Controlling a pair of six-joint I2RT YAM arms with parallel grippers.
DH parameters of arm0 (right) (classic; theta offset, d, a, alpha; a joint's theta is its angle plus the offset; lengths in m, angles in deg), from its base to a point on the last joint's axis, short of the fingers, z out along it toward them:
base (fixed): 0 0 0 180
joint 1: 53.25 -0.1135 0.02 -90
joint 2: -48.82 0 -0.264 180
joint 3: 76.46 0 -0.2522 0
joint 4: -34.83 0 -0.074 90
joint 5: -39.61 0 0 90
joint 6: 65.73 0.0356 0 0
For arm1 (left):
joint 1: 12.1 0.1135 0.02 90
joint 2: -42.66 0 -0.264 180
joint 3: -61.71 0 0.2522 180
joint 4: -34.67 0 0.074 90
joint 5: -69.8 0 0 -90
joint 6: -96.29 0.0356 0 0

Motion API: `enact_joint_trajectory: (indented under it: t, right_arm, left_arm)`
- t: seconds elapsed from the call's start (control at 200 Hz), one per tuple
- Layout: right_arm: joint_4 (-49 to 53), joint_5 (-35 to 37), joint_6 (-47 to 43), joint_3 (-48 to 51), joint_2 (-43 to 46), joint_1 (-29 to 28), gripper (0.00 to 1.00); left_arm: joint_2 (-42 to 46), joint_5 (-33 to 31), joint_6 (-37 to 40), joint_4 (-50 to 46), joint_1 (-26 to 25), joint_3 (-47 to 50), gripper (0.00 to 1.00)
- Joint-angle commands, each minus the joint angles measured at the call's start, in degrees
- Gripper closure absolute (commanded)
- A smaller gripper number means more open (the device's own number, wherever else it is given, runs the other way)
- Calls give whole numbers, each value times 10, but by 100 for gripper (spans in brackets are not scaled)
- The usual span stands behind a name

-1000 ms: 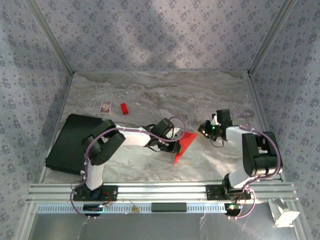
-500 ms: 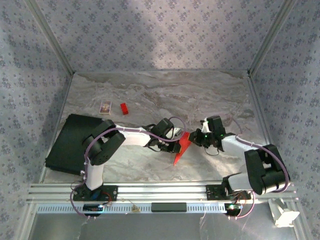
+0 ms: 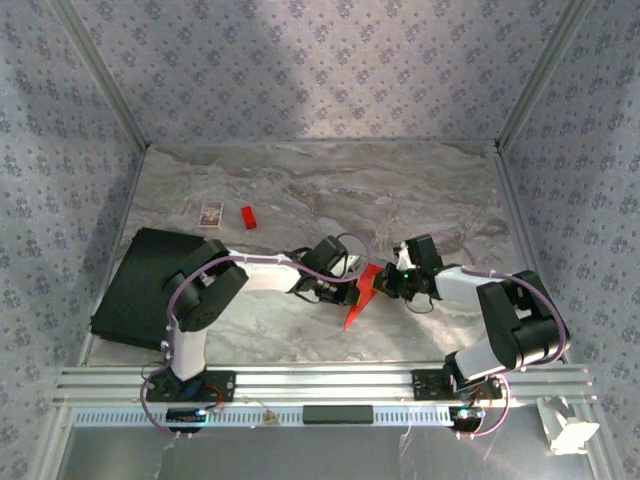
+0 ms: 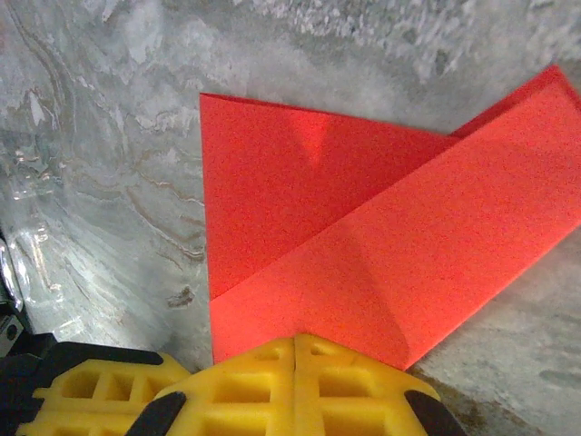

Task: Fold a paper plane with a square sheet of paper (pick it up from the middle)
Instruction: Third fold the triangle at the center of the table.

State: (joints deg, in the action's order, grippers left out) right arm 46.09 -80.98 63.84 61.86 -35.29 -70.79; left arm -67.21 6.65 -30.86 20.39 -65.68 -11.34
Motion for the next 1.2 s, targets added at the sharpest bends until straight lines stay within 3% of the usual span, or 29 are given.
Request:
enact_joint_trajectory:
  t: [0.0, 0.385, 1.199]
  right_arm:
    - [14, 55, -2, 19, -18, 9, 96]
    - [9, 46, -2, 17, -26, 12, 97]
    - [0, 29, 0, 20, -39, 21, 96]
  left_arm:
    - [25, -17, -5, -83, 1, -9, 97]
    - [8, 29, -38, -65, -18, -79, 97]
    - [-81, -9, -26, -82, -22, -107, 98]
